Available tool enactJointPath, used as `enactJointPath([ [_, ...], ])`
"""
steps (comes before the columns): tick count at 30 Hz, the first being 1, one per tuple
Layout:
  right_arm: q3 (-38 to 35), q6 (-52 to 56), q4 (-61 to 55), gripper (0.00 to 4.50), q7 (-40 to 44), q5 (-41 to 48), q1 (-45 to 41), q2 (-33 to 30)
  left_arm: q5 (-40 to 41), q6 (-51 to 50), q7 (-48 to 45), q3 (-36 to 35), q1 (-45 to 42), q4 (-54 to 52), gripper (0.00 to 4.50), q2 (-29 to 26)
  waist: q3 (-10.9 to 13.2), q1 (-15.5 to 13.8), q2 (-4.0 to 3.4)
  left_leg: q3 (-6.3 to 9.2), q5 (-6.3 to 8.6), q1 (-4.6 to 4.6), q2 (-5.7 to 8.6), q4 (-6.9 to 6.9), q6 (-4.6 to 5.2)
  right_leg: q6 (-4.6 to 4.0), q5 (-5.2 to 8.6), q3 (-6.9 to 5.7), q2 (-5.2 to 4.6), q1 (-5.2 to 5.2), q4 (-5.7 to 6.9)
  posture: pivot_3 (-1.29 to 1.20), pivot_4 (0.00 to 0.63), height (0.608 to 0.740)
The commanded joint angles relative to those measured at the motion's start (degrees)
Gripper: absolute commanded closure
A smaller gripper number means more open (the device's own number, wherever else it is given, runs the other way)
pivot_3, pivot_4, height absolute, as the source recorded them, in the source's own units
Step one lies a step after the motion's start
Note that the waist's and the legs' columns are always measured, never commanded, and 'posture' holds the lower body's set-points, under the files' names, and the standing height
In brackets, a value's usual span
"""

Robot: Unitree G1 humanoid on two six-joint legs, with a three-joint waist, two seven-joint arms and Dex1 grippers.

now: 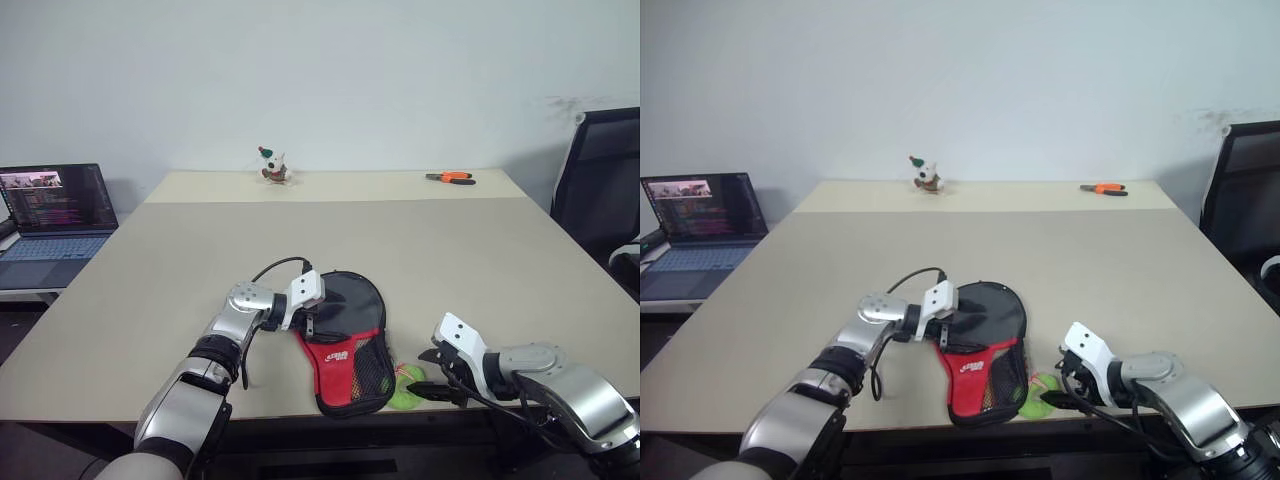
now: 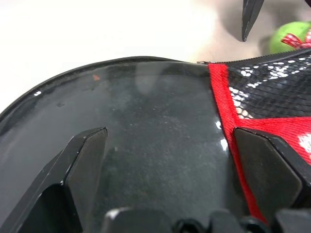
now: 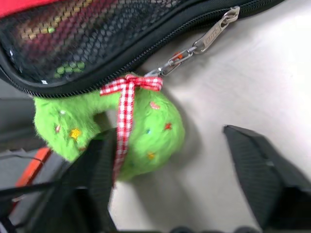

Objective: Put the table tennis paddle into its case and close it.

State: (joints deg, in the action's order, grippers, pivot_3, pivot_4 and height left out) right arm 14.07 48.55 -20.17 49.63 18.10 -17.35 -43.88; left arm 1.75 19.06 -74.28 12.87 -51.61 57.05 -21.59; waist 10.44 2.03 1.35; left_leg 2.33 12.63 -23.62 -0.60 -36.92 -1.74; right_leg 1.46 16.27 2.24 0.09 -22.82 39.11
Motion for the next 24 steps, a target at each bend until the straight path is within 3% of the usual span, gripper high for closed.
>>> enactJointPath([
  [1,0.3,-1.3,-0.8,2.55,2.9,0.3,-1.1,-1.9,-1.6,-1.5,-1.9,0.6,2.4,1.0,0.0,-1.2,0.0,0.0,0.01,0.0,0.0,0.05,0.0,0.0,0.0,0.0,0.0,0.0,0.0,0.06,-0.02,0.0,0.15,0.74],
  [7,0.0,-2.1,-3.8,4.45,8.1,1.6,-1.1,-6.0,-1.8,-2.3,-2.4,0.1,3.2,0.8,0.0,-0.8,0.0,-0.1,0.01,0.01,0.04,0.5,-0.02,0.05,0.03,-0.01,0.02,-0.02,-0.02,0.55,-0.14,0.0,0.15,0.74],
  [14,-2.0,-3.9,-8.2,4.48,15.2,3.9,-0.4,-13.4,-2.4,-2.6,-2.2,0.2,3.2,1.1,0.0,-0.4,0.0,-0.2,0.02,-0.03,0.05,0.6,-0.03,0.09,0.05,-0.01,0.04,0.01,-0.04,0.61,-0.14,0.0,0.15,0.74],
  [24,2.5,-9.0,-14.6,4.48,17.8,1.4,3.9,-16.6,-3.4,-2.8,0.4,0.2,1.1,3.6,0.0,1.3,0.0,-0.6,0.03,0.01,0.06,0.58,-0.03,0.08,0.05,0.06,0.07,-0.02,-0.15,0.64,-0.16,0.0,0.15,0.74],
])
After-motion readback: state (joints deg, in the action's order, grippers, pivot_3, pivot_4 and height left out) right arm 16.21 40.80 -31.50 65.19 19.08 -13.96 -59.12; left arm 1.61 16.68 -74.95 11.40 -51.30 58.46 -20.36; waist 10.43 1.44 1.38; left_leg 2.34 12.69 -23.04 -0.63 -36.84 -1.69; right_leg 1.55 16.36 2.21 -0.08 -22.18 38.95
